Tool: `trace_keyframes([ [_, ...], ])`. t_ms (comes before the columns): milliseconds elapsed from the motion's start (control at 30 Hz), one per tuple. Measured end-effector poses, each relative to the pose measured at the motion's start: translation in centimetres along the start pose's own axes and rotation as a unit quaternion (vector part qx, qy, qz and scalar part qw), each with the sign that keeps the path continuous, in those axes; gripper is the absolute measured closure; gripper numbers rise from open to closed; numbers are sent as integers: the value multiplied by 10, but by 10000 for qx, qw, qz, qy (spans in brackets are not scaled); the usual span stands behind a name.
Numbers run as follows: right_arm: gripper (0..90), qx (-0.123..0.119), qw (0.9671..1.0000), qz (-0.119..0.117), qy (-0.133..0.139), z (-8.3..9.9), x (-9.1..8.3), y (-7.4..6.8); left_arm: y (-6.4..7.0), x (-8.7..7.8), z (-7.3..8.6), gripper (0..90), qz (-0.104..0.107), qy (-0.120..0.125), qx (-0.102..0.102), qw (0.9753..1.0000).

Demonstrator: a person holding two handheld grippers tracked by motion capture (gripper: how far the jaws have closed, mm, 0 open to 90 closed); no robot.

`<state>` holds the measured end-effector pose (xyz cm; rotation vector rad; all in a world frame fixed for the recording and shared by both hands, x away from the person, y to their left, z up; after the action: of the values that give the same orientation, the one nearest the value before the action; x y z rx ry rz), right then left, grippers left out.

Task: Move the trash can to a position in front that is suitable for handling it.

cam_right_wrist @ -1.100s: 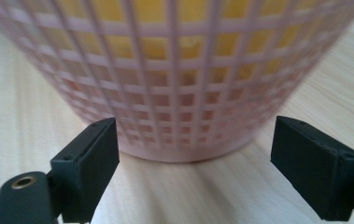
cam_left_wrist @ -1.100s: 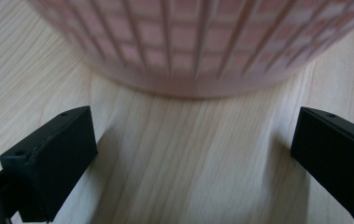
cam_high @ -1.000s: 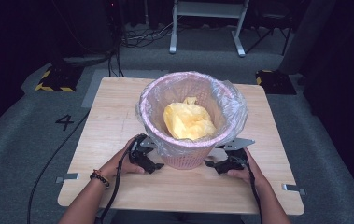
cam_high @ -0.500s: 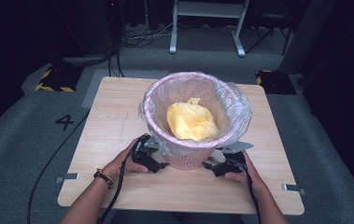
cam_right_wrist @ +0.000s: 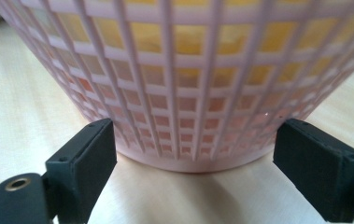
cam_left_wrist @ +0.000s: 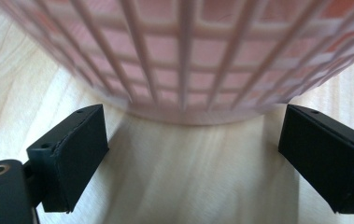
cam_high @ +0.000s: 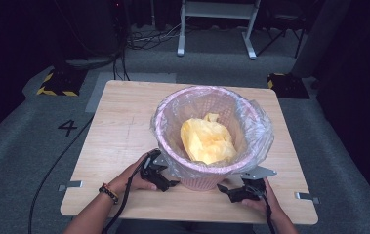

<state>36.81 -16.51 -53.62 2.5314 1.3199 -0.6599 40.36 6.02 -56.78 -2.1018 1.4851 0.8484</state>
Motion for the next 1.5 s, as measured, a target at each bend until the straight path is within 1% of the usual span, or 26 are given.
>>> trace_keyframes([
  [33,172,-29,10000,21,-18,2,-5,-2,1,-2,2,80,-34,47,-84,9999],
  [67,164,-42,10000,14,-13,5,-11,-2,0,-5,5,79,-59,29,-67,10000],
  [100,167,-26,10000,39,-30,8,-16,-1,1,-7,7,80,-79,61,-127,9999],
  [133,172,30,9999,136,-52,11,-22,3,3,-10,10,80,-99,72,-169,9998],
  [167,174,112,9997,215,-88,15,-28,8,3,-14,13,79,-74,17,-57,10000],
  [233,179,353,9980,450,-272,25,-39,21,6,-19,19,80,-133,34,-144,9998],
  [267,186,428,9963,630,-386,31,-46,29,6,-21,21,80,-169,29,-153,9997],
  [333,190,497,9931,890,-575,40,-54,39,7,-27,27,80,-271,50,-271,9993],
  [367,193,543,9920,964,-614,43,-58,44,8,-30,30,80,-328,32,-327,9989],
  [433,195,683,9886,1118,-736,50,-63,52,8,-38,36,95,-442,59,-445,9980],
  [467,195,679,9872,1192,-810,53,-65,56,8,-41,40,109,-500,59,-484,9976],
  [500,194,674,9846,1305,-945,57,-66,60,9,-44,43,111,-548,83,-550,9969],
  [533,195,634,9816,1445,-1077,61,-67,65,9,-48,46,110,-587,59,-573,9966],
  [567,181,650,9798,1515,-1130,64,-67,68,10,-51,49,111,-641,86,-639,9959],
  [633,181,827,9800,1454,-1075,65,-66,71,11,-56,54,110,-740,76,-721,9946],
  [667,180,854,9798,1461,-1063,65,-66,72,13,-59,57,110,-772,72,-756,9941],
  [733,154,833,9794,1512,-1046,65,-66,74,14,-62,60,110,-810,68,-787,9936],
  [800,148,854,9786,1571,-1020,65,-65,76,13,-64,61,110,-856,76,-824,9929],
  [833,147,906,9785,1568,-986,65,-64,76,12,-64,61,110,-867,72,-844,9926],
  [933,145,911,9785,1560,-995,65,-64,77,9,-63,60,110,-899,78,-875,9921],
  [1000,146,921,9785,1549,-1001,65,-64,77,8,-62,59,108,-892,80,-868,9922],
  [1067,147,930,9783,1554,-1001,65,-63,77,6,-61,59,107,-866,69,-822,9928],
  [1200,145,945,9774,1611,-990,65,-63,78,3,-59,57,107,-857,65,-820,9929],
  [1500,140,961,9767,1642,-994,64,-62,79,2,-59,57,105,-838,68,-805,9932],
])
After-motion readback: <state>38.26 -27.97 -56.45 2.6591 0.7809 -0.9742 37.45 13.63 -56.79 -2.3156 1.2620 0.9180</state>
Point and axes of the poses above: each handheld gripper's, and its own axes: x roughly forward along the jaws, z roughly out of its underside, y roughly to its right, the point moved 9 cm from there along x, roughly forward along the jaws, and after that the axes turned 2 degrees about y, right-handed, at the moved point
